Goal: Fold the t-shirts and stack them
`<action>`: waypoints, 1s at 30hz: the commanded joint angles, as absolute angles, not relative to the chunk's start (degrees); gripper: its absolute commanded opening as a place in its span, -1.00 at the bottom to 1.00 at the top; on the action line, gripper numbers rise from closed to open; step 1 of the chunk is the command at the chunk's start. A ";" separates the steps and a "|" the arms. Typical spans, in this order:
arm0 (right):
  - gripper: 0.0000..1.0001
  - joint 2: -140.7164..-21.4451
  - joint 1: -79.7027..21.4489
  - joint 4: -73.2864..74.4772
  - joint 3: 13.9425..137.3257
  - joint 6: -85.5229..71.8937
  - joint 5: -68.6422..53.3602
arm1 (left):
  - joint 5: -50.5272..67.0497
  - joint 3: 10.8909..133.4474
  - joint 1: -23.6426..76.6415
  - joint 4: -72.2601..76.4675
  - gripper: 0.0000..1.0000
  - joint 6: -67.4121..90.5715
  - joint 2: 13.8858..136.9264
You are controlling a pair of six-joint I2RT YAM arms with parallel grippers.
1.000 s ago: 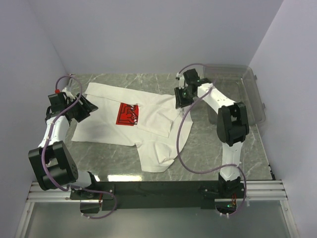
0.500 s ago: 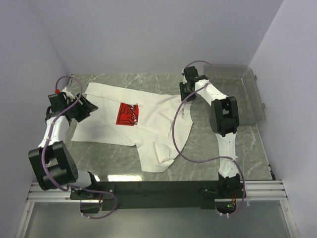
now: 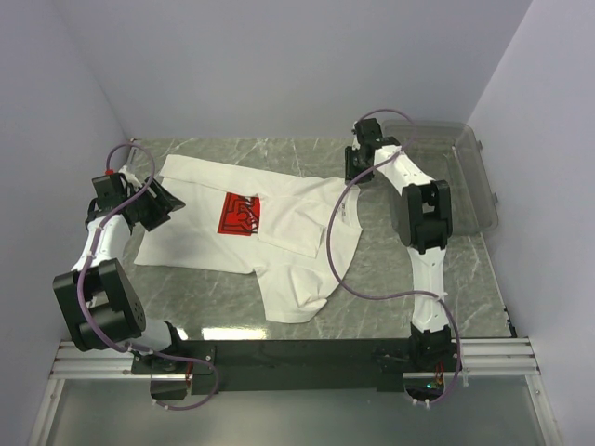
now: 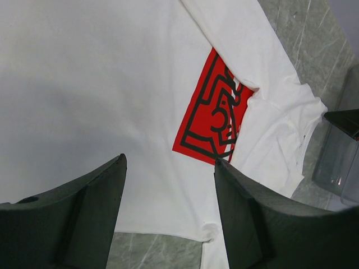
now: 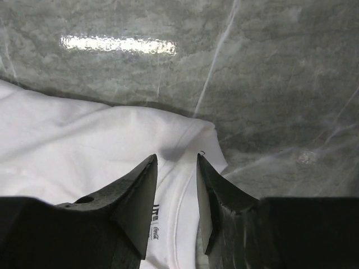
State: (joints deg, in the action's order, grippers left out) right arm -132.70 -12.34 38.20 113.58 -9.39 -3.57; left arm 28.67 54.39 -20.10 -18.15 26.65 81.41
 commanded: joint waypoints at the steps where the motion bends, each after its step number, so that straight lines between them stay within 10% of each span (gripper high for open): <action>1: -0.17 -134.65 -12.13 37.00 116.28 -11.07 -6.85 | 29.27 56.87 -20.04 -17.75 0.39 25.93 81.47; 10: -0.29 -135.62 -11.95 37.18 116.72 -13.45 -6.16 | 29.00 57.04 -20.04 -18.19 0.38 26.10 81.39; 20: -1.00 -132.19 -11.78 34.90 114.35 -12.92 -0.88 | 28.83 56.69 -20.04 -18.28 0.38 26.10 80.95; 30: -1.00 -126.57 -11.51 30.94 105.47 -12.66 2.72 | 29.18 56.51 -19.95 -17.58 0.38 26.28 81.21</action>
State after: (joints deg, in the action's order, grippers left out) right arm -131.50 -12.19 33.74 106.87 -12.99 -0.62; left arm 28.64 54.65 -20.10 -18.50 26.65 81.49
